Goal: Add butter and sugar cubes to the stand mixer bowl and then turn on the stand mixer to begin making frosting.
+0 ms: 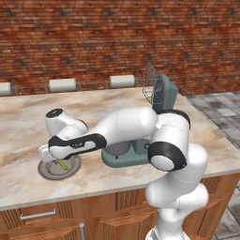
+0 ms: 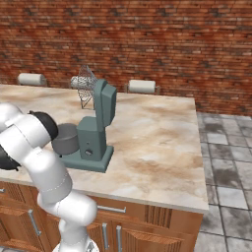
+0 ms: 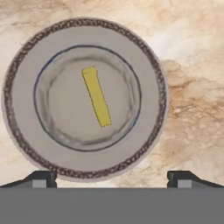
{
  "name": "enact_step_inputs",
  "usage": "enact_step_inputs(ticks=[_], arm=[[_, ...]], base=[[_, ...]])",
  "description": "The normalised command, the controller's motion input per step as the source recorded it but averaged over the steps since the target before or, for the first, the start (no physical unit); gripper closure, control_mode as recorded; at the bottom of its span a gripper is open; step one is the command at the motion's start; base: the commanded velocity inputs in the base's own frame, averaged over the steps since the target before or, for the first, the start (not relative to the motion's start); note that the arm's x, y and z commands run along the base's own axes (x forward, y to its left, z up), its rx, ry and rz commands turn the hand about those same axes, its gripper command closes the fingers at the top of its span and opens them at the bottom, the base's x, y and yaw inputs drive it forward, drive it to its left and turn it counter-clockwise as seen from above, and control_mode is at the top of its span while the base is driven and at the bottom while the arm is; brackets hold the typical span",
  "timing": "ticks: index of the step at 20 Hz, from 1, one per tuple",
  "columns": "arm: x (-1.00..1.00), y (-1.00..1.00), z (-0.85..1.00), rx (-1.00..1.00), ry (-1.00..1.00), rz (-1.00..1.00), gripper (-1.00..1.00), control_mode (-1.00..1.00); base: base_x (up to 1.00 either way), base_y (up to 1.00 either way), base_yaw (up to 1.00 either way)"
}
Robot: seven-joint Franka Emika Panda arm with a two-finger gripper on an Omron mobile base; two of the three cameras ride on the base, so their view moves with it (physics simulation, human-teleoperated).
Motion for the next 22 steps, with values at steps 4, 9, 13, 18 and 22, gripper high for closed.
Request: enact_step_inputs(ticks=[4, 9, 13, 18, 22], arm=[[0.12, -0.02, -0.33, 0.00, 0.04, -0.04, -1.00, -1.00], [0.21, 0.00, -0.21, 0.00, 0.04, 0.00, -1.00, -1.00], [0.10, 0.06, -0.13, 0.00, 0.01, 0.00, -1.00, -1.00], [0.00, 0.20, -0.03, 0.00, 0.00, 0.00, -1.00, -1.00], [0.10, 0.20, -0.06, 0.00, 0.00, 0.00, -1.00, -1.00]], base=[[0.00, 0.00, 0.00], [0.00, 0.00, 0.00], [0.00, 0.00, 0.00], [0.00, 0.00, 0.00], [0.00, 0.00, 0.00]])
